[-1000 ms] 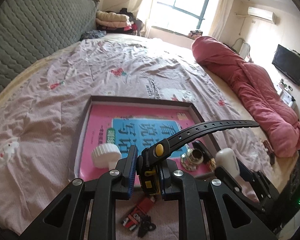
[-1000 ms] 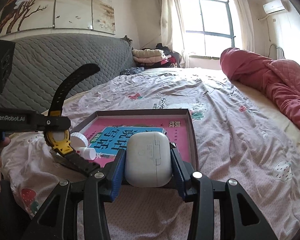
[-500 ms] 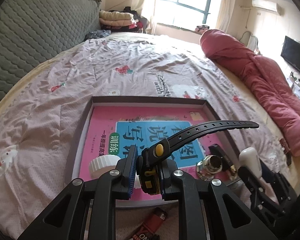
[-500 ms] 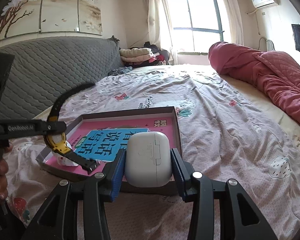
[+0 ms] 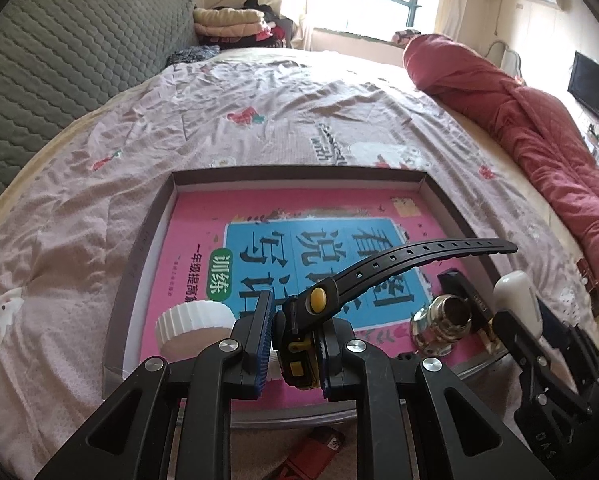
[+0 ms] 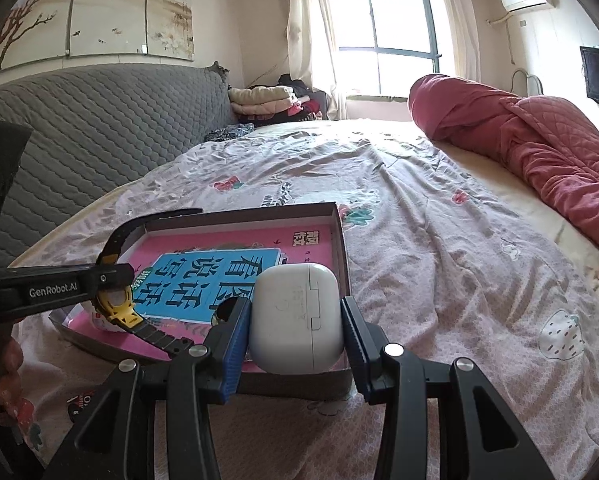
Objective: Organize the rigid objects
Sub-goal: 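Lower the watch onto the blue book and open the left gripper while the right gripper releases the earbud case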
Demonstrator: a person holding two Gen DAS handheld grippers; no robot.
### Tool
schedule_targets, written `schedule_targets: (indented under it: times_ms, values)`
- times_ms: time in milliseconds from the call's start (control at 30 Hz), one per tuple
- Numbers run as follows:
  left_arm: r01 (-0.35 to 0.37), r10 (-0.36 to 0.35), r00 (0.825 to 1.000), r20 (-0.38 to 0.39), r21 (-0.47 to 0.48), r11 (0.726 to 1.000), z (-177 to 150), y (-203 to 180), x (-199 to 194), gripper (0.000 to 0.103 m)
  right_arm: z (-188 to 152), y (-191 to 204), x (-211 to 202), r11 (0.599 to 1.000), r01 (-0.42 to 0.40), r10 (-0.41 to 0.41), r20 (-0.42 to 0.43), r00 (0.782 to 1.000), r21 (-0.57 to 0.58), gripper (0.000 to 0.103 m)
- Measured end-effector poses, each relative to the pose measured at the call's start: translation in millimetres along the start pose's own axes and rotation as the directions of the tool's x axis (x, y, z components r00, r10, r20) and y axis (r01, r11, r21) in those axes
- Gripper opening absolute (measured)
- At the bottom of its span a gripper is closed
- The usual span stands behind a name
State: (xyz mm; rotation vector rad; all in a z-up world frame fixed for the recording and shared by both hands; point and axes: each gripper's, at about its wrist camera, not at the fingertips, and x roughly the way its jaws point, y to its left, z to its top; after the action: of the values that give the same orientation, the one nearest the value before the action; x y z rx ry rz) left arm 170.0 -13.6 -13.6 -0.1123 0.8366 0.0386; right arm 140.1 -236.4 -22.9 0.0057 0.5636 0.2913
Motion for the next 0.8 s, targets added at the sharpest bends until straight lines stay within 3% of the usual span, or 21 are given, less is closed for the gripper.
schedule_targets:
  times_ms: [800]
  values:
    - [-0.027, 0.029, 0.998, -0.061, 0.038, 0.999, -3, -3, 18, 0.022, -3, 10, 9, 0.998, 0.022, -0.023, -0.024, 0.999, -0.056, 0.045]
